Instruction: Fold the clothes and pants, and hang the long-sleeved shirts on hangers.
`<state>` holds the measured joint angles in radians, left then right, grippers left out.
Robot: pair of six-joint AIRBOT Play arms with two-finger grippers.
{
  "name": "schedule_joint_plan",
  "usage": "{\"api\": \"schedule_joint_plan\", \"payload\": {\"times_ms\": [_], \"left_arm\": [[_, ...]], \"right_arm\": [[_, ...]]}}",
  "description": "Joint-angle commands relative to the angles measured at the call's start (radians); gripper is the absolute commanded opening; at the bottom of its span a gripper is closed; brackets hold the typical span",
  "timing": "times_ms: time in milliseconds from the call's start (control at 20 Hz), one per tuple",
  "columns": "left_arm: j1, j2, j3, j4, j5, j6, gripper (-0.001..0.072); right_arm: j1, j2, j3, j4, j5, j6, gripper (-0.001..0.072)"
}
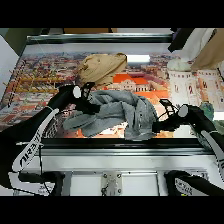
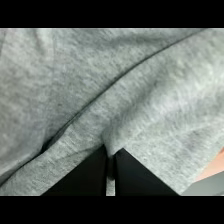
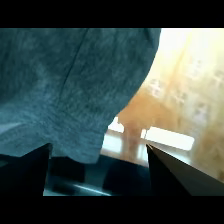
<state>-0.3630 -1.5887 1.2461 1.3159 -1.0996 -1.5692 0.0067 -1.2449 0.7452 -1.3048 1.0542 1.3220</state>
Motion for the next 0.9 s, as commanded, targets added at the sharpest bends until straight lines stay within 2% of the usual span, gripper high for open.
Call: {"api": "schedule_joint_plan", "payload": {"times_ms": [0, 100, 200, 300, 350, 600, 700, 850], "left_arm": [[0.037, 0.033, -0.001, 0.000, 0.001, -0.001, 0.0016], [0.054, 0.048, -0.001, 0.000, 0.001, -0.001, 0.0016], [0.077, 0.071, 0.000, 0.000, 0.001, -0.001, 0.0016], [0.106, 0.105, 0.000, 0.002, 0.002, 0.003, 0.0016], [0.131, 0.133, 0.000, 0.002, 0.005, 0.013, 0.0016], [0.253, 0.243, 0.000, -0.010, 0.113, 0.020, 0.0027], [0.237, 0.253, 0.000, -0.008, 0.132, 0.018, 0.0677], [0.167, 0.283, 0.000, -0.006, 0.120, -0.055, 0.0672]], "right_arm": [[0.004, -0.069, 0.000, 0.125, -0.096, 0.006, 0.0651], [0.004, -0.090, 0.000, 0.181, -0.126, -0.018, 0.0636], [0.004, -0.093, 0.000, 0.217, -0.136, -0.062, 0.0285], [0.003, -0.072, 0.007, 0.212, -0.134, -0.069, 0.0043], [0.003, -0.044, 0.019, 0.204, -0.121, -0.069, 0.0021], [0.010, 0.174, 0.043, 0.206, -0.089, -0.016, 0.0020], [0.010, 0.196, 0.043, 0.206, -0.088, -0.013, 0.0021], [0.014, 0.193, 0.043, 0.208, -0.087, -0.012, 0.0021]]}}
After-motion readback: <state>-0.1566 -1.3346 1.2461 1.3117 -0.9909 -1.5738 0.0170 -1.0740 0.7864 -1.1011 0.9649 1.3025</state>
